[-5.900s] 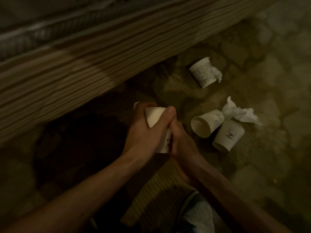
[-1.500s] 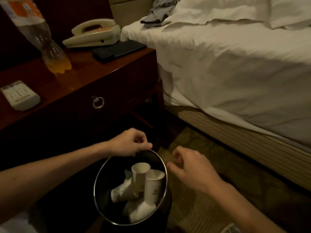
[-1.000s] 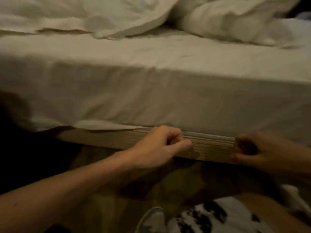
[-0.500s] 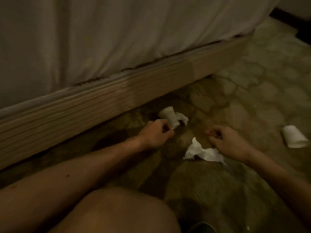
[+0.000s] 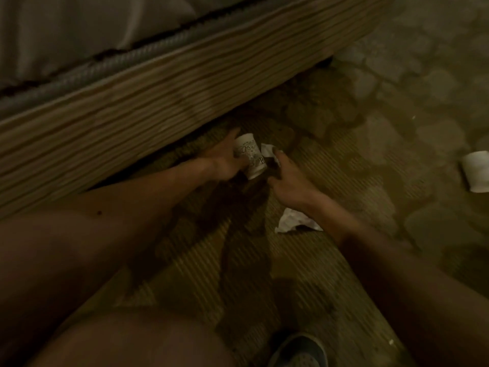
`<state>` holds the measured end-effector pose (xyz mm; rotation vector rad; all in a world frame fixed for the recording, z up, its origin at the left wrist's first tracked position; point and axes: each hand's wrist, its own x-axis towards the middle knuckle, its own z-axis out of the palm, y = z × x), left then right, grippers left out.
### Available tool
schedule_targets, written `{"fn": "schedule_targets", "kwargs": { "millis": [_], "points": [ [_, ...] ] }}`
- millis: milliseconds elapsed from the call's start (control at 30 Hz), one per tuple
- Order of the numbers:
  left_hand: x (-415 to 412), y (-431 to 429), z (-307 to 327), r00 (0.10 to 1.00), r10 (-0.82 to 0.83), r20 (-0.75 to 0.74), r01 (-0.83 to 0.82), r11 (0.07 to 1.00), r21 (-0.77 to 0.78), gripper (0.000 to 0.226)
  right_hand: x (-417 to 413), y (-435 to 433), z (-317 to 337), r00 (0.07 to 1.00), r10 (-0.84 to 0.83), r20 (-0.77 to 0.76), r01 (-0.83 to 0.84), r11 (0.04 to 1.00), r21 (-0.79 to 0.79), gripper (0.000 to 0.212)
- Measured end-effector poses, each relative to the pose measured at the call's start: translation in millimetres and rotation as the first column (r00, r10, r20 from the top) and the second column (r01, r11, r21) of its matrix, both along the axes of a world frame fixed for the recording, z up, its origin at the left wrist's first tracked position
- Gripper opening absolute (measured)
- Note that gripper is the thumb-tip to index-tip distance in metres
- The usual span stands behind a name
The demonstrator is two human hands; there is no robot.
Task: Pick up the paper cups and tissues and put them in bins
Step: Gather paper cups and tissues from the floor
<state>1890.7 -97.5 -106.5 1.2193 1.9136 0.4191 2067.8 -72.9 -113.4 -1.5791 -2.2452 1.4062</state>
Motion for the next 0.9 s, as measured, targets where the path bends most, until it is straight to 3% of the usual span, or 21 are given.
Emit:
{"fn": "schedule_targets", "kwargs": {
  "millis": [100,233,300,467,600,767,900],
  "points": [
    [-0.6,9.0,-2.9,0.995,0.090,0.040,-0.089,0.996,-0.028,0.071,0.0,10.0,-9.7,1.000,0.022,0.011,-0.022,1.000,-0.012,0.063],
    [-2.2,10.4,-12.2,0.994,0.106,0.017,-0.105,0.994,-0.031,0.034,1.4,36.1,-24.2,0.998,-0.053,0.022,0.050,0.992,0.116,0.042],
    [-2.9,5.2,-15.9,0.997,0.077,0.019,-0.078,0.997,0.026,0.023,0.1,51.7,-30.7,0.997,-0.059,0.048,0.052,0.990,0.128,0.042],
    [-7.6,-7.9,-19.6,0.998,0.067,0.015,-0.068,0.993,0.095,0.025,1.4,71.6,-44.0,0.989,0.024,0.144,-0.043,0.990,0.134,0.035],
    [-1.7,-17.3,-28.9,0.994,0.100,0.040,-0.103,0.991,0.090,0.029,4.5,71.7,-52.9,0.985,-0.099,0.139,0.070,0.977,0.202,0.024],
    [6.4,-17.8,-24.7,0.999,0.012,-0.030,-0.008,0.991,0.136,0.022,33.1,59.0,-42.3,0.970,-0.222,-0.100,0.229,0.971,0.066,0.030],
    [25.5,-17.9,-20.0,0.988,-0.151,-0.013,0.150,0.963,0.224,0.015,82.0,39.5,-20.7,0.981,-0.165,-0.099,0.170,0.984,0.051,0.020]
  ]
}}
